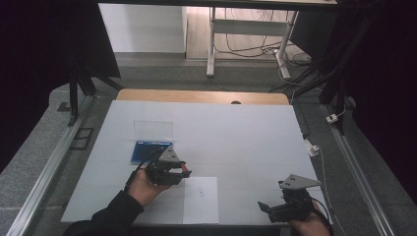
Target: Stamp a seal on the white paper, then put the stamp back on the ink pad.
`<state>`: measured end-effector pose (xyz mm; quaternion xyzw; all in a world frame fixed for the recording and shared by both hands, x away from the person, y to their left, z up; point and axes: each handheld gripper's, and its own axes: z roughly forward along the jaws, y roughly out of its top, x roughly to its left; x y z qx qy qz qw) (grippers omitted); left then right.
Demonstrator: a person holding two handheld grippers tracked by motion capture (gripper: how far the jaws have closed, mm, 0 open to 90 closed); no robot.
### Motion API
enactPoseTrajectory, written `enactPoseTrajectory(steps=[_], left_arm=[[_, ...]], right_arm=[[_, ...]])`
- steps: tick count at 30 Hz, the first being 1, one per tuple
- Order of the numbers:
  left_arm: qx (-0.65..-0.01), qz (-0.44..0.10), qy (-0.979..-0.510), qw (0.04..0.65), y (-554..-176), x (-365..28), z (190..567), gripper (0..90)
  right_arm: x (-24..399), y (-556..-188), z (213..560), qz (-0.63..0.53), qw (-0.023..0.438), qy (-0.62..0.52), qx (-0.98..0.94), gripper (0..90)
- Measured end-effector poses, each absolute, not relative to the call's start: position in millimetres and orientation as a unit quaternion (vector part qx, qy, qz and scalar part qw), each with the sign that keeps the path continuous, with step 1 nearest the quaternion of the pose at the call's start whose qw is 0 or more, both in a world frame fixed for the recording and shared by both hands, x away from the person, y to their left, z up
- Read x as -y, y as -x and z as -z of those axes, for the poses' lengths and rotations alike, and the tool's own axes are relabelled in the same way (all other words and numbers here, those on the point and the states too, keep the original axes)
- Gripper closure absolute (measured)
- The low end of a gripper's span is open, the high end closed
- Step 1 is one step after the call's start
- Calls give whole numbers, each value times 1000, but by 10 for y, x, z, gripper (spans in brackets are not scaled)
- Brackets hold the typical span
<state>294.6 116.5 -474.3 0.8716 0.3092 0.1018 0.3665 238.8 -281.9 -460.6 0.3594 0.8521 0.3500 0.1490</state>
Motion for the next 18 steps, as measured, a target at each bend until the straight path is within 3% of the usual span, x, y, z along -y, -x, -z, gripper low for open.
enactPoseTrajectory(steps=[18], left_arm=[[-348,-113,-852,374,-3039,-1403,4699,581]], right_arm=[[2816,-2390,4607,-350,148,-359,-853,3]])
